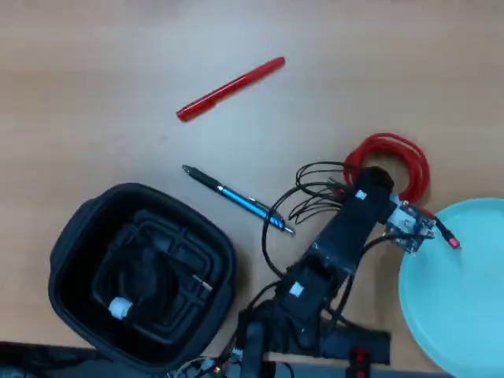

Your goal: Put a black charging cable in a black bowl and put a red charging cable in a green bowl

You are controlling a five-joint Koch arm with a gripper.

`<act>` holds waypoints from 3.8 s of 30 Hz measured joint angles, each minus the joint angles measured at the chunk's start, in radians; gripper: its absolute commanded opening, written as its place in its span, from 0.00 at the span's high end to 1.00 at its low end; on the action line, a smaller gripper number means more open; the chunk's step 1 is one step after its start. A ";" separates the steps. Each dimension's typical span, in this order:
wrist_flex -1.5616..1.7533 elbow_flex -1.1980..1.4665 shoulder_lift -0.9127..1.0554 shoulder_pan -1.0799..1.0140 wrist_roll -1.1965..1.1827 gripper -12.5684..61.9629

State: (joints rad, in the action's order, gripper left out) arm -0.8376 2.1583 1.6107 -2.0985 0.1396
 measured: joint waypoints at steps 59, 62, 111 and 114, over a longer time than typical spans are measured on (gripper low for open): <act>0.140 -0.017 0.660 -0.201 -0.147 0.93; 0.158 -0.017 0.660 -0.311 -0.147 0.93; 0.403 -0.204 -0.089 -0.851 -0.147 0.93; 0.403 -0.206 -0.089 -0.851 -0.147 0.93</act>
State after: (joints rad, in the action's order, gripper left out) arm -0.4341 1.9528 1.5217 -2.9498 -0.0077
